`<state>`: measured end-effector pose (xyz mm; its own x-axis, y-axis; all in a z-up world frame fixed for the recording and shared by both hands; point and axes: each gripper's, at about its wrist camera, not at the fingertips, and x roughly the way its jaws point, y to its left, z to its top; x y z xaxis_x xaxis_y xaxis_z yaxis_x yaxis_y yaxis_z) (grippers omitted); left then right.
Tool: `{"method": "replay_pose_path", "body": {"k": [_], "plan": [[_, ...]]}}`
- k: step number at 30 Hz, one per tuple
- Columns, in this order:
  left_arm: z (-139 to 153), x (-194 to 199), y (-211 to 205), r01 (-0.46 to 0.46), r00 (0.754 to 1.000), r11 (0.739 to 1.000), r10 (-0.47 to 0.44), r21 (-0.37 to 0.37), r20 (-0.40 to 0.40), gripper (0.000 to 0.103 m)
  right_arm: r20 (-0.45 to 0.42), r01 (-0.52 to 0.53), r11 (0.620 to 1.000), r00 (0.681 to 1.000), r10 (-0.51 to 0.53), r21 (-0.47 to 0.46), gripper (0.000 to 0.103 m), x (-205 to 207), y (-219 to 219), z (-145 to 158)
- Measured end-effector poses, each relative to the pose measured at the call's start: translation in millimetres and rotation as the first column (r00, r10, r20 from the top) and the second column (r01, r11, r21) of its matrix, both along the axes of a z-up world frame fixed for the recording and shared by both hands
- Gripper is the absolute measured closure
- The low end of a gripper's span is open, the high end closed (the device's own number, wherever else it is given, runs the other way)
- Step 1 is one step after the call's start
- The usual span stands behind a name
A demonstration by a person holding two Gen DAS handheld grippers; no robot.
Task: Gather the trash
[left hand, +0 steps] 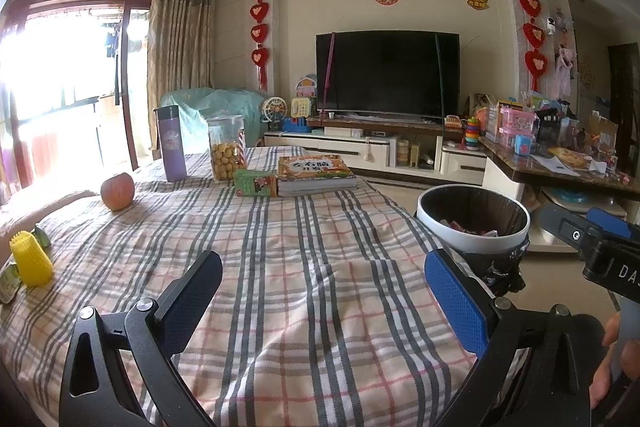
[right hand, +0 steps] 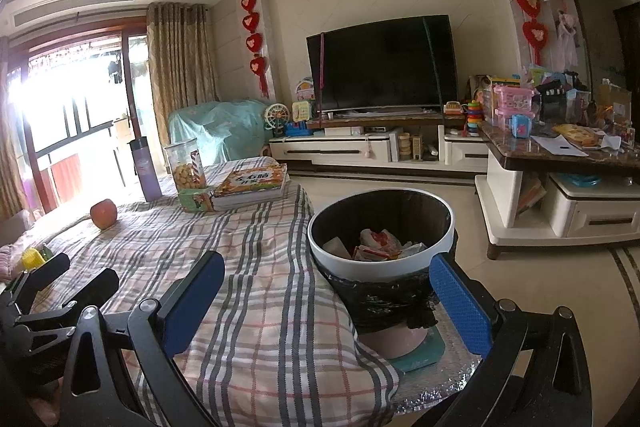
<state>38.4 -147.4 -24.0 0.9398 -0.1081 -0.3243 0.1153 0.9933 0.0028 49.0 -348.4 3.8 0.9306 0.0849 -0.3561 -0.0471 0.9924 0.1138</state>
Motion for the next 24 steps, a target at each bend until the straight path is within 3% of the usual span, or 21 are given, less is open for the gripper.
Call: {"method": "replay_pose_path", "body": {"k": [24], "plan": [[1.3, 6.1, 1.9, 0.013, 1.000, 1.000, -0.013, -0.010, -0.008, 0.001, -0.004, -0.006, 1.000, 1.000, 0.006, 0.023, 0.000, 3.3, -5.4, -2.6]]}}
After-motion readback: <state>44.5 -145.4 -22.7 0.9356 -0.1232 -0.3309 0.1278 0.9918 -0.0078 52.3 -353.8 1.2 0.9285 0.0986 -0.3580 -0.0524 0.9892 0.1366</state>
